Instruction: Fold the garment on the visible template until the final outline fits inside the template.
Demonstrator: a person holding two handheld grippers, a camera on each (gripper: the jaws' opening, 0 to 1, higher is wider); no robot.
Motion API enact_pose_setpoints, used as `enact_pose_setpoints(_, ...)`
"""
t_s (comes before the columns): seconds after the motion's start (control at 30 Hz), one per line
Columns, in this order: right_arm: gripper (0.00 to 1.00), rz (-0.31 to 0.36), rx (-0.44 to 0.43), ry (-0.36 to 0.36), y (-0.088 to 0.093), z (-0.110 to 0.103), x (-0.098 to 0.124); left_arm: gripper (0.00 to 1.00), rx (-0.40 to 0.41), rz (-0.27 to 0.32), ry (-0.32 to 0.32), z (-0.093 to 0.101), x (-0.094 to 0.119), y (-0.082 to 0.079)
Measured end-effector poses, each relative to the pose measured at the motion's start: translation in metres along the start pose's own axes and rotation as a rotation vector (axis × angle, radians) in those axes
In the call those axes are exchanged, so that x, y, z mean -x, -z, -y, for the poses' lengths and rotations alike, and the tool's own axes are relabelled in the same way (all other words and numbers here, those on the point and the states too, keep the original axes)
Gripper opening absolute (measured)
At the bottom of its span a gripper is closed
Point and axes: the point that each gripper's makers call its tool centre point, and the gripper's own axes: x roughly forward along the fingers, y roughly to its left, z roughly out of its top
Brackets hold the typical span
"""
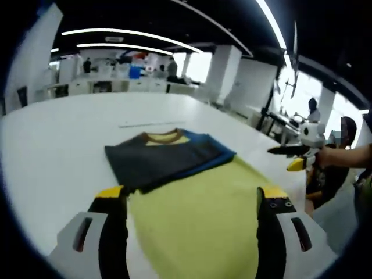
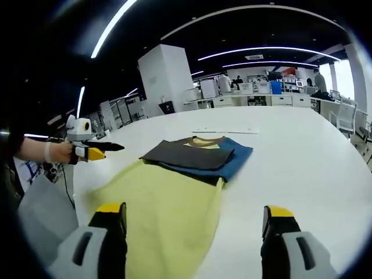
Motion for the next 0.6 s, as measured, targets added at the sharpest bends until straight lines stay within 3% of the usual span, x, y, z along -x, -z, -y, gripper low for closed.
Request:
enact_pose_setpoints(0.23, 0.98, 0.006, 0.010, -0.005, -0.003, -0.002, 0.002, 0.86, 0.008, -0.019, -0.011, 0.004, 0.019, 0.014)
enact_pose_setpoints(0.6, 0.97, 0.002, 0.017, -0.009, -0.002, -0.005, 0.005, 0.83, 0.029, -0.020, -0.034, -0.001, 0.031, 0.019)
